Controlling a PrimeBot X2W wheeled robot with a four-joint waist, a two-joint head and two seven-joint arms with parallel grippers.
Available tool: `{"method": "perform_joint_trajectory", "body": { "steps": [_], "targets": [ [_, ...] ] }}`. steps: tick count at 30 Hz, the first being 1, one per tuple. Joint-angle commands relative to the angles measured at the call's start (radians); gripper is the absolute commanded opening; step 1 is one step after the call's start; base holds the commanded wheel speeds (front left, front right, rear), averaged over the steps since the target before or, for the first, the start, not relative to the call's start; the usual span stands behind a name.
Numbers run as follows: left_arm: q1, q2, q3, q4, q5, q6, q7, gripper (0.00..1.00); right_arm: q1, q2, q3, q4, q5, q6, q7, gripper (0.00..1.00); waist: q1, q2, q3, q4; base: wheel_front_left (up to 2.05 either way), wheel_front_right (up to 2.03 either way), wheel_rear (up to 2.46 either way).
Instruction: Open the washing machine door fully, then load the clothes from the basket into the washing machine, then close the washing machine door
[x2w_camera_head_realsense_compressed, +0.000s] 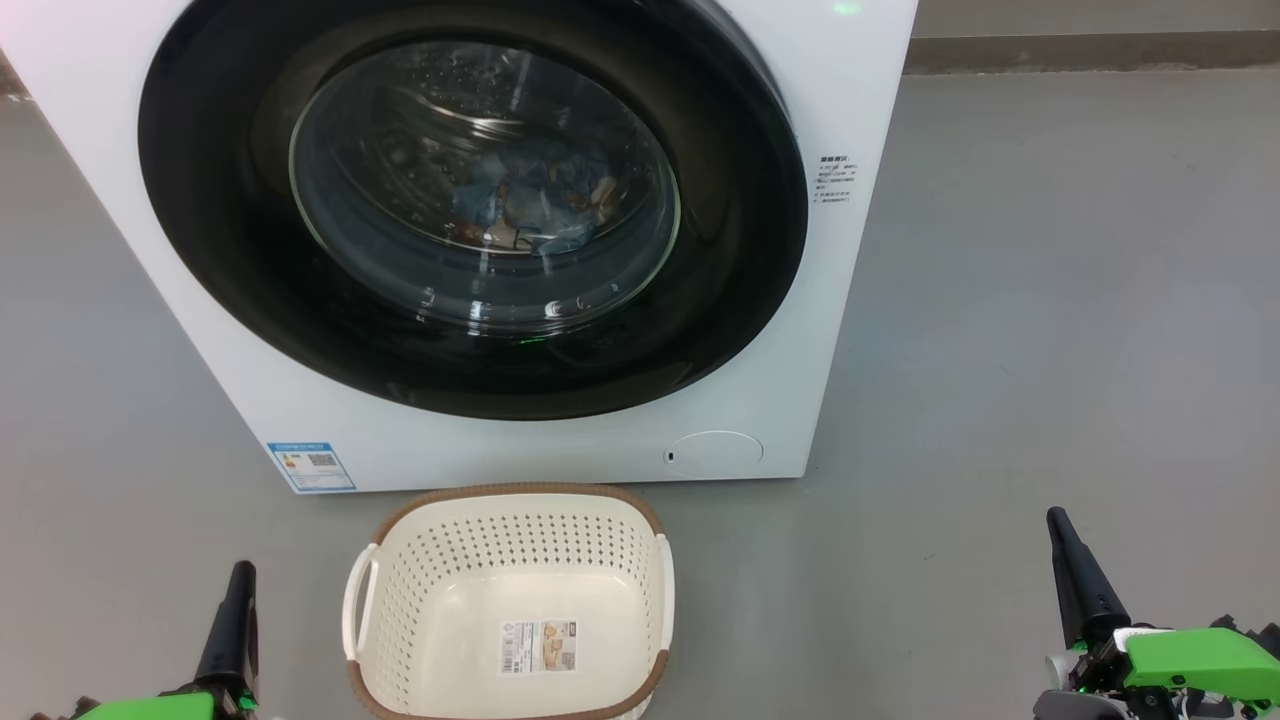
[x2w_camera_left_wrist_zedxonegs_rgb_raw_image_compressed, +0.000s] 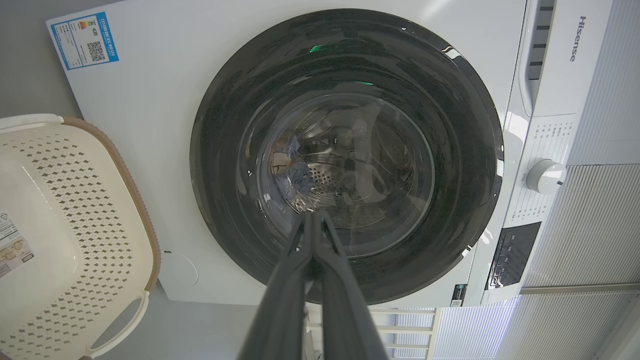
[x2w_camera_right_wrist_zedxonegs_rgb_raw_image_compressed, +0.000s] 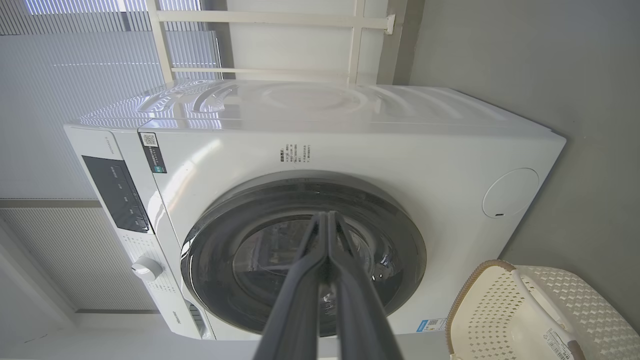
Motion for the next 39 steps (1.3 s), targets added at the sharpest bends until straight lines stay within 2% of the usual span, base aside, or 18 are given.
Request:
{"method": "perform_joint_trajectory", "body": {
  "steps": [1,39],
  "targets": [
    [-0.041,0.012,0.035,-0.018,-0.002,-0.003,0.009,0.0,-0.031,-0.001,0.023,-0.03,0.003,-0.001,0.008,0.0,0.0,-0.0001,0.0,0.0,0.0,0.0,0.0],
    [-0.041,0.01,0.038,-0.019,0.001,-0.003,0.011,0.0,-0.031,0.0,0.023,-0.03,0.002,-0.001,0.008,0.0,0.0,-0.0001,0.0,0.0,0.0,0.0,0.0]
  ]
}}
